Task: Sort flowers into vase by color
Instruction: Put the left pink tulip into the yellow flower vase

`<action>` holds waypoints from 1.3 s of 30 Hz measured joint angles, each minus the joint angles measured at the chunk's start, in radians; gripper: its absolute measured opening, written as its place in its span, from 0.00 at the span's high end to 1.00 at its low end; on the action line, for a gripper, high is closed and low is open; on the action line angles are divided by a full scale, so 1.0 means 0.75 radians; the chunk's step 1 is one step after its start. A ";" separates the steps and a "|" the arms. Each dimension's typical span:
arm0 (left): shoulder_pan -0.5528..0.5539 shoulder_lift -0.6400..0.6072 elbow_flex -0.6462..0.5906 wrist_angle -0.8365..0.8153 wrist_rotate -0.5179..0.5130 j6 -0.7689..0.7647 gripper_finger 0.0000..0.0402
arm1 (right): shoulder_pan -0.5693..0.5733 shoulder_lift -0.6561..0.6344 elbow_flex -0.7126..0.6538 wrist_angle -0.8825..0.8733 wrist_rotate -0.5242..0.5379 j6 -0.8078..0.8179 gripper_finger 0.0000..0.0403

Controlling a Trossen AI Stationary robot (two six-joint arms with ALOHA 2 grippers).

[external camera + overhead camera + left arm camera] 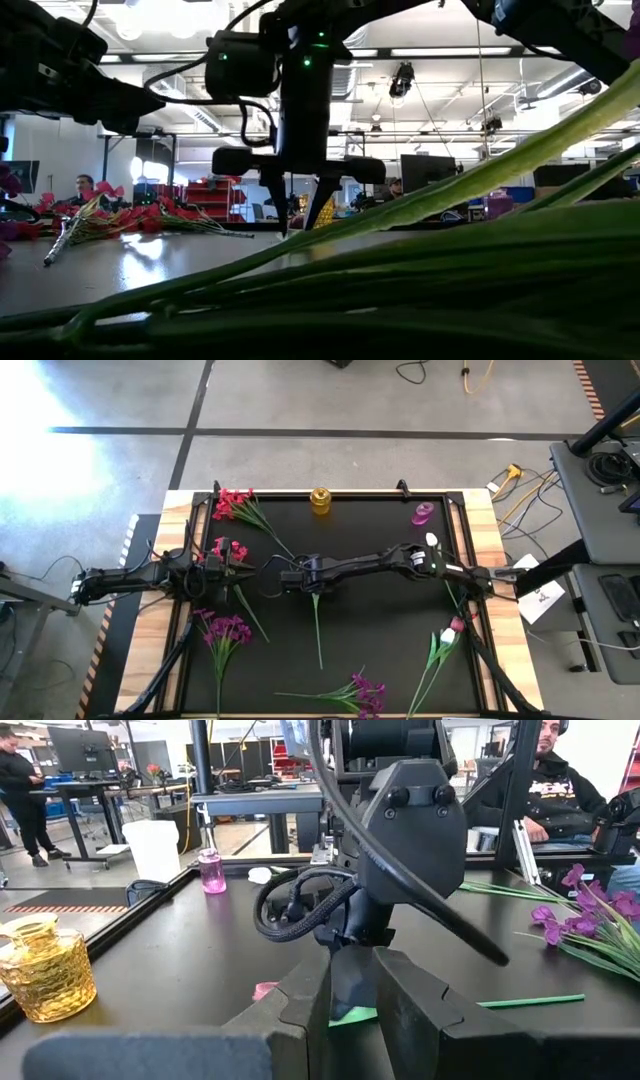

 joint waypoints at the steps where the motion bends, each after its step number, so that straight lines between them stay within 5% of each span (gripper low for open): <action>1: 0.000 0.000 0.000 0.000 0.000 0.000 0.84 | 0.000 0.000 -0.003 0.000 0.008 0.000 0.81; 6: 0.000 0.000 0.000 0.000 0.000 0.000 0.84 | 0.000 0.001 -0.007 0.012 0.050 0.000 0.96; 20: 0.000 0.000 0.000 0.000 0.000 0.000 0.84 | -0.066 -0.162 0.100 0.104 0.293 -0.314 0.97; 26: 0.000 0.000 0.000 0.000 -0.001 0.000 0.84 | -0.235 -0.268 0.102 0.456 0.306 -0.797 0.97; 32: 0.000 0.002 0.000 0.000 -0.001 0.000 0.84 | -0.422 -0.315 0.102 1.049 0.283 -1.301 0.97; 39: 0.000 0.002 0.000 0.000 -0.002 0.000 0.84 | -0.610 -0.317 0.101 1.431 0.286 -1.653 0.97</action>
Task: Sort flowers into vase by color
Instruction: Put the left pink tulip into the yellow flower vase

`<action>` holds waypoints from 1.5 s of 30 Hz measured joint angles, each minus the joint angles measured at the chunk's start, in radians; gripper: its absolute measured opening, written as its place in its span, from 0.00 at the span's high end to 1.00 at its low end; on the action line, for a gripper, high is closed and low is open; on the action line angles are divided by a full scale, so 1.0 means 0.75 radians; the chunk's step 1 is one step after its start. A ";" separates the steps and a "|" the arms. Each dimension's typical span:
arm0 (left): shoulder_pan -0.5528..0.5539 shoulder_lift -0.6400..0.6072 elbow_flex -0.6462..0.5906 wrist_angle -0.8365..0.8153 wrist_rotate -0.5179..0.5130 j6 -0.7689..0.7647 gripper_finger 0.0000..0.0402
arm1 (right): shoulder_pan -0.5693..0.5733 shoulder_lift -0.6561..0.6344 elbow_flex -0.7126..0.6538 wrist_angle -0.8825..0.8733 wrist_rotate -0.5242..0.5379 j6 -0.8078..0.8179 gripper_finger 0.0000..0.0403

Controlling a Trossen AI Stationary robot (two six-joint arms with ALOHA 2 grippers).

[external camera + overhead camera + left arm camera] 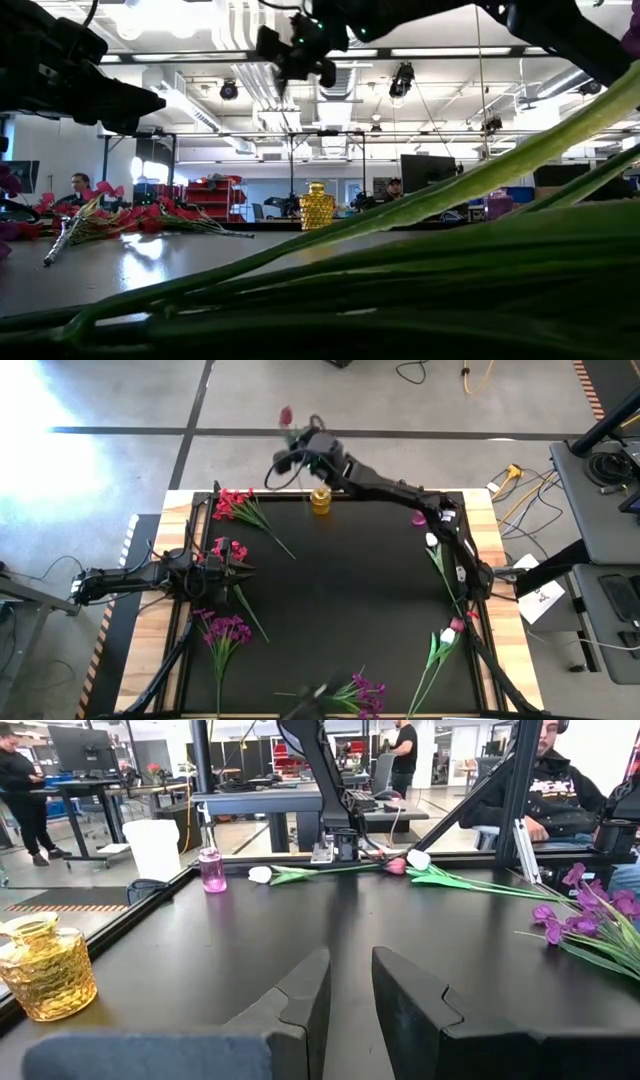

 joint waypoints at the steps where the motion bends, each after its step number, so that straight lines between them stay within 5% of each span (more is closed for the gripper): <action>1: 0.000 0.000 0.000 0.000 0.000 0.000 0.84 | -0.019 0.000 0.000 0.024 0.003 -0.043 0.97; 10: 0.000 0.000 0.000 0.000 -0.001 0.000 0.84 | -0.131 0.000 -0.017 0.054 0.001 -0.119 0.97; 31: 0.000 0.000 0.000 -0.002 -0.024 0.000 0.84 | -0.109 0.001 -0.163 0.145 -0.040 -0.147 0.97; 40: -0.001 0.000 -0.001 0.006 -0.024 -0.016 0.84 | -0.090 0.001 -0.190 0.014 -0.040 -0.148 0.97; 45: 0.000 0.001 -0.001 0.017 -0.006 -0.525 0.84 | -0.090 -0.014 -0.190 -0.107 -0.041 -0.093 0.97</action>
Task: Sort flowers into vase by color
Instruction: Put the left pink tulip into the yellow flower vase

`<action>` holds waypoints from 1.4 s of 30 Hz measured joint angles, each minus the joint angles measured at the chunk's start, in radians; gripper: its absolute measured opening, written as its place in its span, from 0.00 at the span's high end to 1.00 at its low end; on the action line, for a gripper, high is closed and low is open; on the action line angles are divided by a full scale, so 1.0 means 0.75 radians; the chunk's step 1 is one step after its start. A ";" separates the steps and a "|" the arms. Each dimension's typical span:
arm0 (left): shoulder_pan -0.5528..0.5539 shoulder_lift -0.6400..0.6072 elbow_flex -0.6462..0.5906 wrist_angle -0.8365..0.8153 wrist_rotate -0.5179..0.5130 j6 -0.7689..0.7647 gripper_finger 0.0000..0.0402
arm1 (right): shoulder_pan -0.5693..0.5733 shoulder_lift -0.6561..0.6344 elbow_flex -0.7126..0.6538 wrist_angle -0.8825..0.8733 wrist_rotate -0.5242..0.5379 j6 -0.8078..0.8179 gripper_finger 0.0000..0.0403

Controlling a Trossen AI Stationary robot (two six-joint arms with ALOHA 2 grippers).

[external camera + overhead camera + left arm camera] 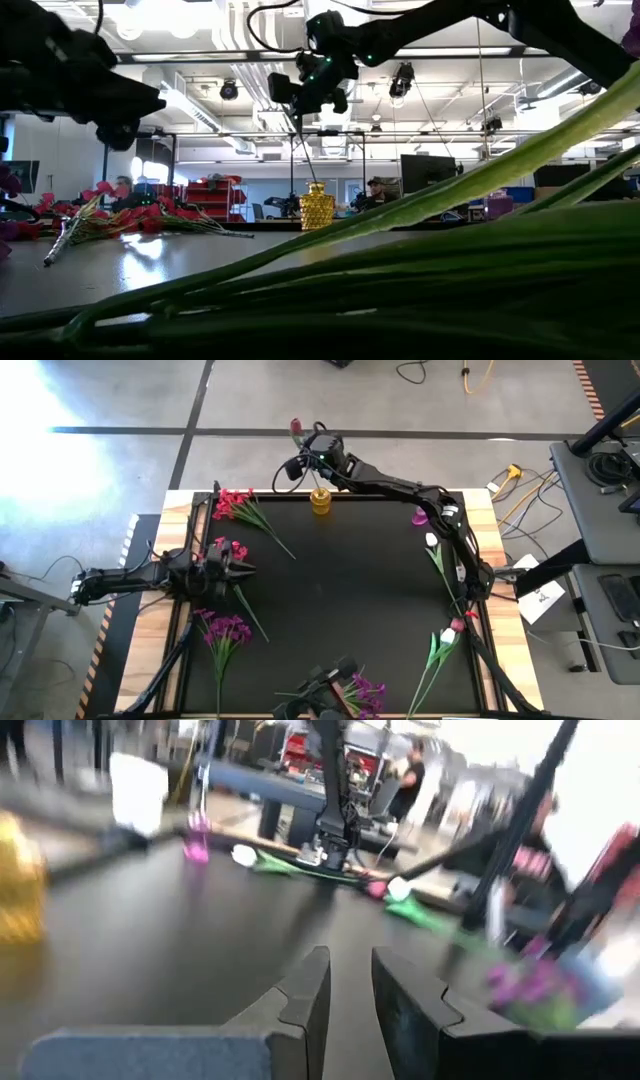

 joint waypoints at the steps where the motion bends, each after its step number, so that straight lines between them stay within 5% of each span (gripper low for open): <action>1: 0.000 0.000 0.000 0.000 0.000 -0.078 0.84 | 0.000 -0.006 0.000 -0.028 -0.002 0.016 0.97; 9: 0.000 0.003 0.000 0.008 -0.007 -0.143 0.84 | 0.006 -0.059 0.019 -0.328 -0.017 0.098 0.94; 22: 0.000 0.006 0.000 0.054 0.031 -0.270 0.84 | 0.013 -0.117 0.026 -0.732 -0.121 0.292 0.57; 31: 0.000 0.005 0.005 0.067 0.129 -0.154 0.84 | 0.040 -0.219 0.026 -0.983 -0.149 0.409 0.43; 42: 0.000 0.025 0.318 -0.295 -0.037 0.093 0.84 | 0.041 -0.227 0.025 -0.968 -0.234 0.434 0.32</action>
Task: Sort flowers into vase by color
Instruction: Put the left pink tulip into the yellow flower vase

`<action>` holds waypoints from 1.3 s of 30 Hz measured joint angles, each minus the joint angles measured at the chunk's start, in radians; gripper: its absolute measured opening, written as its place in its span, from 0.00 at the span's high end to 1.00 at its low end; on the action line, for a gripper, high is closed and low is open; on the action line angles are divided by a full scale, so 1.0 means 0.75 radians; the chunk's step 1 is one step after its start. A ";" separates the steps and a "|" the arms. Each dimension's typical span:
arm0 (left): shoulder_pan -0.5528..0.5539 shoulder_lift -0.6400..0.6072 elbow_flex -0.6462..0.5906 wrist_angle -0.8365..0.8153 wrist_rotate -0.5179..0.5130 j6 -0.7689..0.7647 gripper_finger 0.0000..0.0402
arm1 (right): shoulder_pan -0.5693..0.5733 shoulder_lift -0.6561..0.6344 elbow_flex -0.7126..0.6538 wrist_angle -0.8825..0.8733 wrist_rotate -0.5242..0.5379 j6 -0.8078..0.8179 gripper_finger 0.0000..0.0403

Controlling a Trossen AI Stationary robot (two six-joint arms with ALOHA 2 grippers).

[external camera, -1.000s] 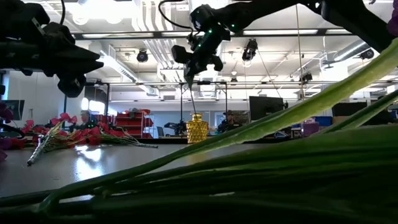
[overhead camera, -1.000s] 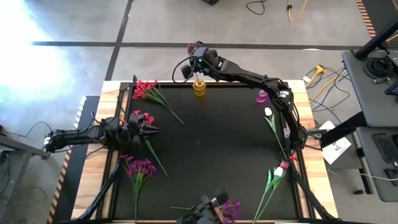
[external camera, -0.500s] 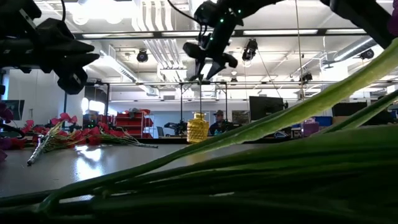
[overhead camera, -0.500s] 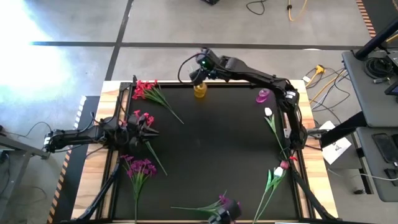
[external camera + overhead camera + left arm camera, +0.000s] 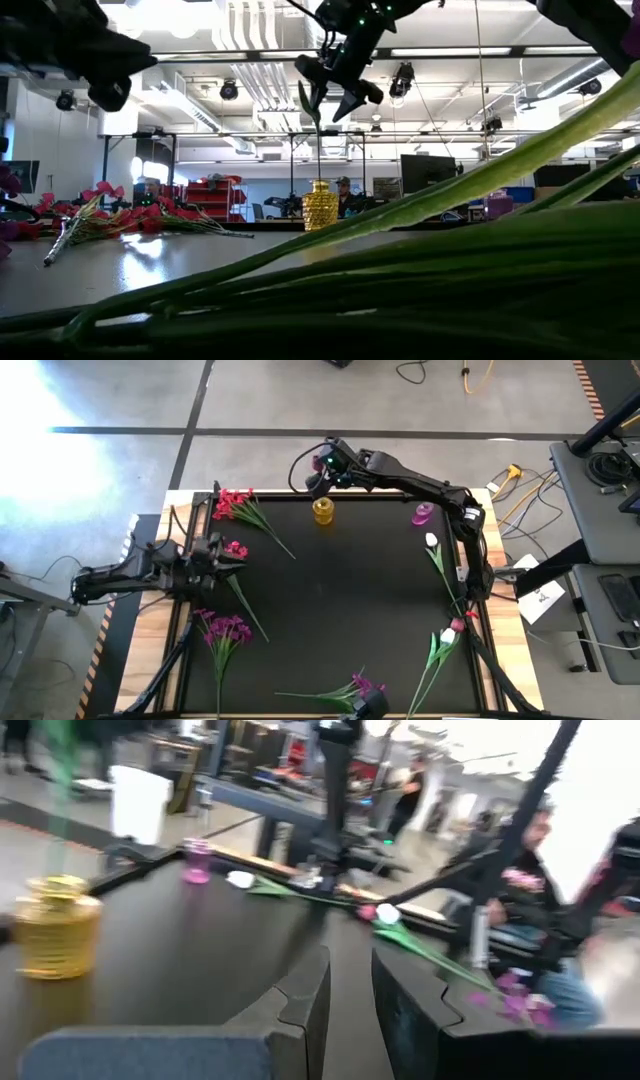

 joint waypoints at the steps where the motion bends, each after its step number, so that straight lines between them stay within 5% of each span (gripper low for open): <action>1: 0.000 0.002 0.037 -0.047 -0.018 0.018 0.84 | 0.000 0.000 0.000 -0.005 -0.024 0.000 0.31; 8: 0.000 0.019 0.245 -0.241 -0.096 0.124 0.84 | -0.001 0.012 -0.006 -0.024 -0.211 0.037 0.29; 20: 0.000 0.019 0.328 -0.366 -0.324 0.173 0.84 | -0.001 -0.007 0.000 -0.019 -0.287 0.000 0.49; 27: 0.000 0.020 0.306 -0.364 -0.556 0.021 0.84 | -0.001 -0.010 0.001 -0.019 -0.327 -0.071 0.36; 32: 0.000 0.021 0.384 -0.384 -0.591 0.016 0.84 | 0.003 -0.023 0.001 -0.026 -0.336 -0.244 0.23; 39: 0.000 0.095 0.540 -0.736 -0.687 -0.164 0.84 | 0.003 -0.079 0.001 -0.098 -0.396 -0.366 0.15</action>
